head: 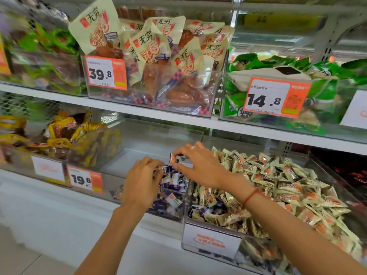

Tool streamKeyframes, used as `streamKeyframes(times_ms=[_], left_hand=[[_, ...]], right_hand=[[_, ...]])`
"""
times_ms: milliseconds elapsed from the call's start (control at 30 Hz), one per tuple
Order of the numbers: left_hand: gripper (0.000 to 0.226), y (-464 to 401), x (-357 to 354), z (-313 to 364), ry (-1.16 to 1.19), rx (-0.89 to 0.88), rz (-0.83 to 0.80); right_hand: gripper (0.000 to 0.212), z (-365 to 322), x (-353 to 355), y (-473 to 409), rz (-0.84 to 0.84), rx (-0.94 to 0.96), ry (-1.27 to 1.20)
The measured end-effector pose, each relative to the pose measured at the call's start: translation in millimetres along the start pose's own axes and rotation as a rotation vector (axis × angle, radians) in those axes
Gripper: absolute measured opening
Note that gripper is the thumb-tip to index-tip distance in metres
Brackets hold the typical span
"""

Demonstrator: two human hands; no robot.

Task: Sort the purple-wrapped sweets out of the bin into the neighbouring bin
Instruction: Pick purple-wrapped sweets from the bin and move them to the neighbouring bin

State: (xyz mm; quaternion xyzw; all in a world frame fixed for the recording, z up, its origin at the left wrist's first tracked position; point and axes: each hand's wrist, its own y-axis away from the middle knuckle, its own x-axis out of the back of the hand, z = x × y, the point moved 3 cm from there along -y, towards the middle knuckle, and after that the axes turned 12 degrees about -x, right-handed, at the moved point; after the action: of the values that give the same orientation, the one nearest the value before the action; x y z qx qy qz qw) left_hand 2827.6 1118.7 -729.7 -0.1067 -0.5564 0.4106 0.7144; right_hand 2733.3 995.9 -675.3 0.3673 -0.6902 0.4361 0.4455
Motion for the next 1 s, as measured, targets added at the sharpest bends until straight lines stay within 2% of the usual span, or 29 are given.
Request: streamKeyframes(times_ms=[67,100,233,300,400,500,600,767,900,1000], left_hand=[[0.024,2,-4,-4,0.066,0.020,-0.068],[0.030,3,-5,-4,0.092,0.017,-0.093],[0.038,4,-1,7,0.074,-0.115,-0.095],[0.033,8,5,22,0.040,-0.183,-0.038],[0.033,17,14,48,0.058,-0.249,-0.024],[0.043,29,17,67,0.082,-0.315,-0.071],[0.040,39,15,70,0.075,-0.305,-0.158],[0.048,43,18,69,0.026,-0.284,-0.162],[0.047,44,16,74,0.046,-0.235,-0.110],[0.046,45,14,78,0.036,-0.171,-0.088]], right_hand=[[0.043,8,-3,-2,-0.180,-0.019,-0.084],[0.041,11,-1,4,-0.199,-0.012,-0.150],[0.024,34,10,45,0.081,-0.014,-0.328],[0.017,46,4,62,0.028,-0.038,-0.339],[0.020,57,-19,70,-0.187,-0.001,-0.137],[0.041,61,-39,63,-0.337,0.074,0.122],[0.058,56,-46,53,-0.407,0.123,0.341],[0.060,47,-46,39,-0.453,0.168,0.658],[0.044,45,-48,33,-0.474,0.176,0.751],[0.042,51,-46,40,-0.495,0.110,0.598]])
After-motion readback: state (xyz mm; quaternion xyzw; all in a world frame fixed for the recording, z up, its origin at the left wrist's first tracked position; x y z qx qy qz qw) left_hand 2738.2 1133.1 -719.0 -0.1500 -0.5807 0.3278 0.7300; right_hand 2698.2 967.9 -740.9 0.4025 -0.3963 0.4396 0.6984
